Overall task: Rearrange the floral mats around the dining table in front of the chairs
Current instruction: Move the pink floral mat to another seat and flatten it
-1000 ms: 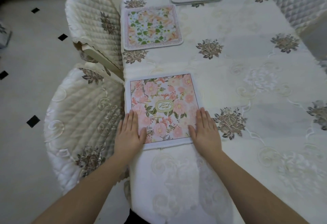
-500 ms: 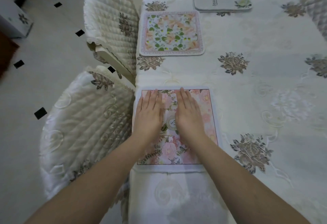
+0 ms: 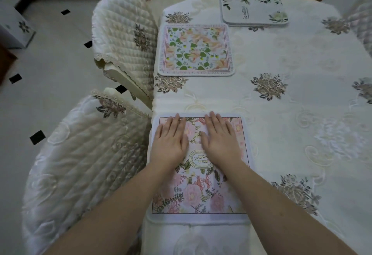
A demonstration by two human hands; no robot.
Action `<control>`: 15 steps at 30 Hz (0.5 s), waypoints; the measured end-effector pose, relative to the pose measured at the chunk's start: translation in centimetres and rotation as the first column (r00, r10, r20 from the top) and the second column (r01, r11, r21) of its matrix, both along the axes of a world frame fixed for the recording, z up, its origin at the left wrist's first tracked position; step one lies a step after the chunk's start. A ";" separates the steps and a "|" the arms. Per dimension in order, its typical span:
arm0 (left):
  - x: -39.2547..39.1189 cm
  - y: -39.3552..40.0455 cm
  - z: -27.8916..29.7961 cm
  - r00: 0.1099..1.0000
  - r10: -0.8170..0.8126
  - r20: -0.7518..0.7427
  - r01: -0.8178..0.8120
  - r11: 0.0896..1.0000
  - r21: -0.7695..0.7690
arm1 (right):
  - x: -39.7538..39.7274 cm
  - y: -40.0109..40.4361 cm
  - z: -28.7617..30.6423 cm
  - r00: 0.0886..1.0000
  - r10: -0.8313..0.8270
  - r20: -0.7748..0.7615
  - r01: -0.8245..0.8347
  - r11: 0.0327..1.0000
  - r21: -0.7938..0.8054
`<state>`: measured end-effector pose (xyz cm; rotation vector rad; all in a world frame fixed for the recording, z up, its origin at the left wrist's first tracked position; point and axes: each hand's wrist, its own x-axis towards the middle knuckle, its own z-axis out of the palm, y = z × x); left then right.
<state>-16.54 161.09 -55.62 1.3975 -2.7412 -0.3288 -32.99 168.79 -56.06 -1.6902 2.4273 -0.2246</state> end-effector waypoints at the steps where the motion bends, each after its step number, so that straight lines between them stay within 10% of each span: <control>1: 0.5 -0.4 0.0 0.999 0.033 -0.001 -0.033 0.999 0.016 | -0.8 0.5 0.0 0.999 -0.036 0.005 0.036 0.999 0.003; 15: 1.5 -1.3 1.2 0.986 0.151 0.068 -0.154 0.988 0.026 | -4.3 4.0 0.8 0.974 -0.227 -0.014 0.227 0.974 -0.011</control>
